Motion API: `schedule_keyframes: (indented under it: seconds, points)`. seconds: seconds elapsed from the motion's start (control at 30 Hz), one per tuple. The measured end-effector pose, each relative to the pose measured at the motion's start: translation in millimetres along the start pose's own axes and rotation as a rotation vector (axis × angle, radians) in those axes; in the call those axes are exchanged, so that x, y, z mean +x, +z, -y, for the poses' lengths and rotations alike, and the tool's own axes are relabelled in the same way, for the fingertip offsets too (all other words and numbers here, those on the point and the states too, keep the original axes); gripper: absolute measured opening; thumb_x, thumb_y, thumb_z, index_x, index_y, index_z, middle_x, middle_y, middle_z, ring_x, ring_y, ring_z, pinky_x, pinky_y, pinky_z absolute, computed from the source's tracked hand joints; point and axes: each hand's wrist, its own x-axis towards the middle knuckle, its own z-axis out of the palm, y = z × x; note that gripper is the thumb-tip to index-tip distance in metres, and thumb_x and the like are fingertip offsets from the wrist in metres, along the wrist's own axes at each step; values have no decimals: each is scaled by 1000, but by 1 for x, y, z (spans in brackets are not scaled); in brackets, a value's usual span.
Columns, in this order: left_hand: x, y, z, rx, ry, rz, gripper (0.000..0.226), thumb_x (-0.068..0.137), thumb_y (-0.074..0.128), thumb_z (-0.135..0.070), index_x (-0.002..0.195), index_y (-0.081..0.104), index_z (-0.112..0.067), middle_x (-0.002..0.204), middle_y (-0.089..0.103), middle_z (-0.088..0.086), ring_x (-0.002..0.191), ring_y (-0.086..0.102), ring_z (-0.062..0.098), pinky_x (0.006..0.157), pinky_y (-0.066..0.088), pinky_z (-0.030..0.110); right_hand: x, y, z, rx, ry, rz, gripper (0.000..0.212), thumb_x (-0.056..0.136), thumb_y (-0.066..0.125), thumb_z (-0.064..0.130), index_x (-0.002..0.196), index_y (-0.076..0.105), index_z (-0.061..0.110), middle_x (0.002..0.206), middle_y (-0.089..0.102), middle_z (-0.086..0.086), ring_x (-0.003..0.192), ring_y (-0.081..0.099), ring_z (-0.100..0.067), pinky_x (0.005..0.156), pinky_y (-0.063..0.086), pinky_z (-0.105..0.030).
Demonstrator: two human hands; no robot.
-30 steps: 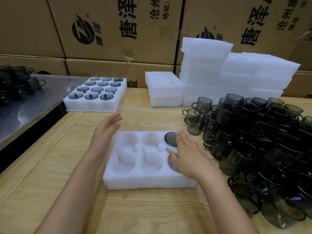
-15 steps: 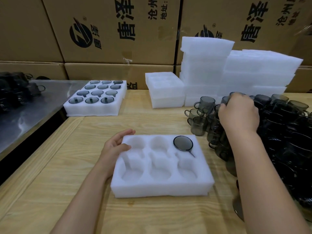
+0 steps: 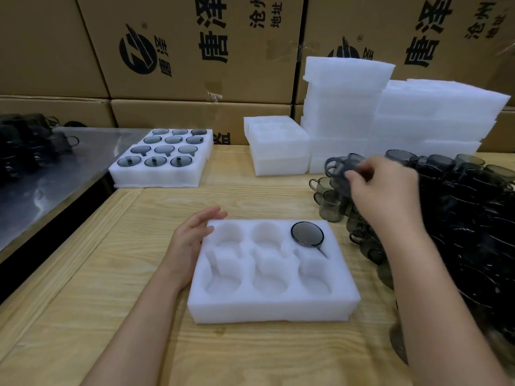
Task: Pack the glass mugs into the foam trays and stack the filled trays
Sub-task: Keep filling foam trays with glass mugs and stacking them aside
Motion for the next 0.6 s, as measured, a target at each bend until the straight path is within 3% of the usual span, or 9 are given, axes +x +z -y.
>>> schedule_keyframes:
  seconds: [0.07,0.17,0.3,0.37,0.4,0.47,0.5,0.6]
  points:
    - [0,0,1,-15,9,-17,37,83,43,7,109,64,-9,113,67,7,100,63,22,79,51,35,-17,11,11,163,-55,70,6,83,66,20,86,70,15,75,67,-3,75,57,-23,71,40,-26]
    - [-2,2,-2,51,98,-52,36,86,44,10,106,67,-10,111,69,5,108,60,18,84,49,31,-42,30,23,265,-179,154,2,80,69,12,81,70,13,59,51,16,63,47,-14,63,32,-23]
    - [-12,15,-13,294,310,24,27,85,57,-8,109,67,-16,109,72,-1,111,61,9,89,45,21,-66,47,28,353,-257,229,4,80,69,10,79,68,13,65,52,18,60,45,-4,60,33,-10]
    - [-16,25,-16,422,340,92,29,86,54,-24,113,64,-26,106,73,-4,114,59,6,104,37,31,-74,52,31,383,-280,268,5,81,68,9,79,67,14,66,51,20,61,48,2,61,34,-6]
    - [-18,29,-17,512,353,118,28,88,52,-29,113,62,-34,105,73,-9,115,58,3,113,25,40,-76,53,31,397,-290,279,5,81,68,9,80,66,14,68,52,19,62,48,4,61,34,-6]
    - [-21,36,-19,653,385,152,27,90,48,-34,109,62,-47,108,68,-24,114,56,-4,118,-1,51,-80,53,32,436,-300,284,5,82,67,8,82,66,13,71,53,17,63,48,3,61,34,-8]
    - [-22,38,-20,690,397,168,27,91,48,-35,106,64,-51,110,66,-28,113,56,-6,117,-5,54,-81,52,32,458,-300,283,5,82,67,7,82,66,12,72,53,17,65,48,3,62,34,-8]
    - [-24,40,-23,696,399,215,21,87,55,-43,104,61,-54,112,64,-28,117,55,-1,113,12,62,-85,51,31,540,-272,321,8,83,64,3,82,64,11,74,54,12,68,49,-2,63,35,-10]
